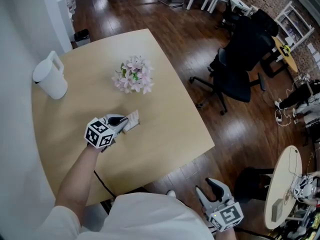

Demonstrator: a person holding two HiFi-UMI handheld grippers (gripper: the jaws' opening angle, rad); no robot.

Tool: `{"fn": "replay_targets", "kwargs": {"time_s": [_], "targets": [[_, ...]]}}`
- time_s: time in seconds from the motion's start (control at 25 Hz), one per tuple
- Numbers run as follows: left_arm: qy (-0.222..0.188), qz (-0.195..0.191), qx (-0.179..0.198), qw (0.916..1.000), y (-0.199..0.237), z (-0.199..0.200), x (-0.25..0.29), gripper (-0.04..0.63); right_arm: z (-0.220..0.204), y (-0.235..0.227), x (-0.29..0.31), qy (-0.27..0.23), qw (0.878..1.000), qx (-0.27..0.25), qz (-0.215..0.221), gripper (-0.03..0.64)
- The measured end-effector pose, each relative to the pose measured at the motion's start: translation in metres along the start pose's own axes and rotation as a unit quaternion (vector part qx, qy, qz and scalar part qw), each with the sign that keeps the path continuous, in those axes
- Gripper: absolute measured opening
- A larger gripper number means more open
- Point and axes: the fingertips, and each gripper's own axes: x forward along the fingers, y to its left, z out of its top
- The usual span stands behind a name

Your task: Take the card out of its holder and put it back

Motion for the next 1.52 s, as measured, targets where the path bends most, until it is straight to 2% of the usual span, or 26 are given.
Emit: {"fn": "replay_targets", "kwargs": {"time_s": [0.24,0.48,0.84,1.2,1.52], "targets": [[-0.006,0.008,0.013,0.9999,-0.002,0.011,-0.006,0.018,-0.003,-0.001,-0.001,-0.003,1.0,-0.001,0.007,0.179],[-0.033,0.021,0.034,0.9987,-0.007,0.039,-0.024,0.018,-0.003,-0.003,-0.006,-0.014,1.0,-0.004,0.02,0.179],[-0.072,0.076,0.047,0.9935,-0.031,0.07,-0.067,0.018,-0.017,-0.013,-0.021,-0.037,0.998,-0.016,0.055,0.179],[-0.103,0.146,0.032,0.9834,-0.097,0.069,-0.135,0.018,-0.039,-0.028,-0.048,-0.056,0.991,-0.039,0.112,0.179],[-0.122,0.222,-0.006,0.9674,-0.188,0.031,-0.201,0.018,-0.067,-0.034,-0.075,-0.059,0.98,-0.065,0.177,0.179]]}}
